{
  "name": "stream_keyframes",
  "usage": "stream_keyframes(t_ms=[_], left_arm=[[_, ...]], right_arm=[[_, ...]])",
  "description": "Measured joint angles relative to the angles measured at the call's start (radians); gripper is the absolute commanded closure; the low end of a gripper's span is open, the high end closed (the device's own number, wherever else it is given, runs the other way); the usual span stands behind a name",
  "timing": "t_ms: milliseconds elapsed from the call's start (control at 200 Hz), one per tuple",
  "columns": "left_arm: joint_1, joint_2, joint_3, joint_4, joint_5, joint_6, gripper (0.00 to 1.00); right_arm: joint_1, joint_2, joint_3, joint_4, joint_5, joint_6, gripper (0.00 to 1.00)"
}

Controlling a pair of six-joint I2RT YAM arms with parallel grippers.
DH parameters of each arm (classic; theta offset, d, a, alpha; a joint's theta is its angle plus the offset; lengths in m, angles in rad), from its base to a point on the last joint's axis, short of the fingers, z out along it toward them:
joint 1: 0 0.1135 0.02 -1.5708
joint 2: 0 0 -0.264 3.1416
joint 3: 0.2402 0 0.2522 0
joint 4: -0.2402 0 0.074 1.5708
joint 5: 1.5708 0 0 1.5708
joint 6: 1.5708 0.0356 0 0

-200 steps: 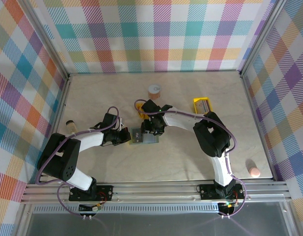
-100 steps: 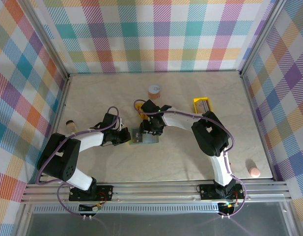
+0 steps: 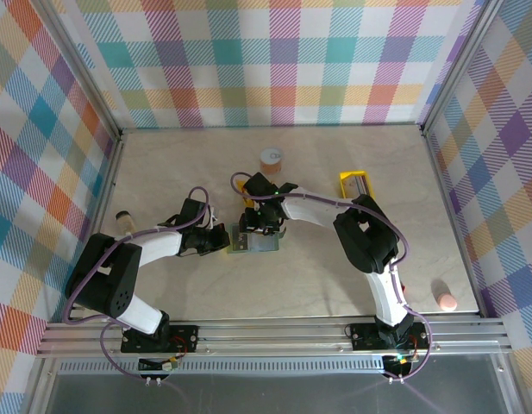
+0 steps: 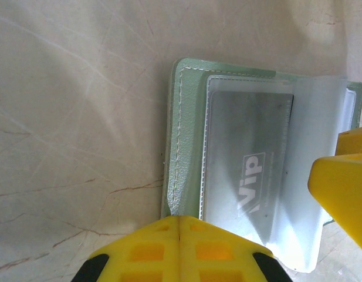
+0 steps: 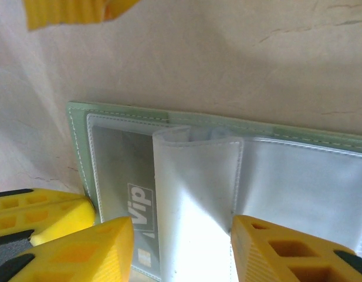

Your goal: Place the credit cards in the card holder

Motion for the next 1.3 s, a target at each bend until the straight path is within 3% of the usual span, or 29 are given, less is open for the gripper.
stream_keyframes(t_ms=[940, 1300], left_arm=[[0.002, -0.085, 0.0, -0.053, 0.0, -0.018, 0.99], [0.031, -0.206, -0.072, -0.055, -0.016, -0.095, 0.99]], right_arm=[[0.006, 0.038, 0.008, 0.074, -0.084, 0.033, 0.61], [0.029, 0.044, 0.063, 0.074, -0.098, 0.045, 0.62]])
